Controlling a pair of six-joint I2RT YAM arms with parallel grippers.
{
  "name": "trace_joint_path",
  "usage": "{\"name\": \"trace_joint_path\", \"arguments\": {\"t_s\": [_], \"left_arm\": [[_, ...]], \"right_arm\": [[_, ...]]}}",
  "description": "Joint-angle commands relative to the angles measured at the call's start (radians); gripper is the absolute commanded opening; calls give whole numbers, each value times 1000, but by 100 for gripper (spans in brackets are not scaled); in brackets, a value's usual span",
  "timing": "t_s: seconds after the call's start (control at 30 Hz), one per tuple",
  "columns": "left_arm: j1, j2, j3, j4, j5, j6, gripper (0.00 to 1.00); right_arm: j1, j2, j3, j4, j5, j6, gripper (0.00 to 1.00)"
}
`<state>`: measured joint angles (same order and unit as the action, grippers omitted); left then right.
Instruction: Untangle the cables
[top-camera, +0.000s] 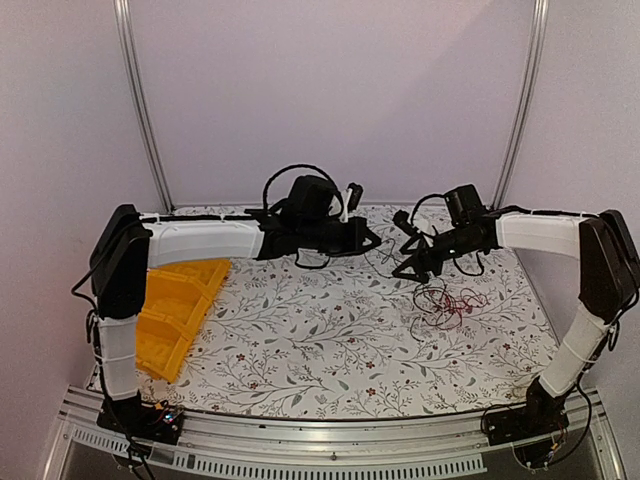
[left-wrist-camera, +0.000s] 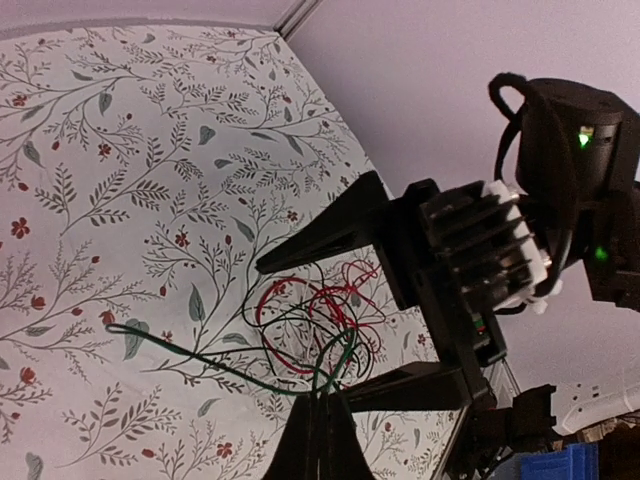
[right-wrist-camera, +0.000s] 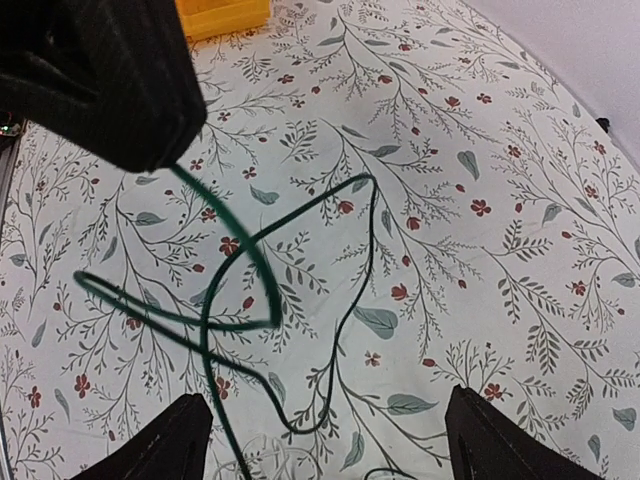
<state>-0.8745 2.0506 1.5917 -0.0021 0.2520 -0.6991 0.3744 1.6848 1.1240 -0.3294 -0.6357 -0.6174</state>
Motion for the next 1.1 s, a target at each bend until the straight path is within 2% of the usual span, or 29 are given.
{"name": "trace_joint_path", "arguments": {"t_s": [0.0, 0.07, 0.13, 0.2, 0.27, 0.57, 0.77, 0.9, 1.0, 1.03, 1.07], "left_arm": [[-25, -42, -42, 16, 21, 18, 0], [-28, -54, -45, 6, 19, 23, 0], [-30, -73, -50, 5, 3, 30, 0], [-29, -106, -65, -31, -22, 35, 0], [-29, -155, -80, -47, -59, 50, 0], [-9, -489, -88, -195, -380, 209, 0], [12, -636, -41, -278, -555, 307, 0], [19, -711, -30, -296, -642, 351, 0], [26, -726, -43, -308, -655, 362, 0], [27, -726, -52, -310, -654, 363, 0], [30, -727, -62, -314, -650, 362, 0]], "right_arm": [[63, 72, 58, 103, -20, 70, 85], [80, 108, 68, 130, 1, 96, 76], [83, 153, 86, 133, -1, 142, 51], [82, 183, 99, 120, -4, 170, 19], [79, 194, 81, 120, -9, 184, 0], [-24, 156, -34, 150, -29, 243, 0], [-66, 146, -72, 154, -43, 255, 1], [-88, 124, -74, 149, -54, 255, 18], [-89, 105, -75, 147, -47, 255, 26], [-90, 96, -77, 144, -54, 255, 24], [-90, 90, -80, 140, -64, 251, 15]]}}
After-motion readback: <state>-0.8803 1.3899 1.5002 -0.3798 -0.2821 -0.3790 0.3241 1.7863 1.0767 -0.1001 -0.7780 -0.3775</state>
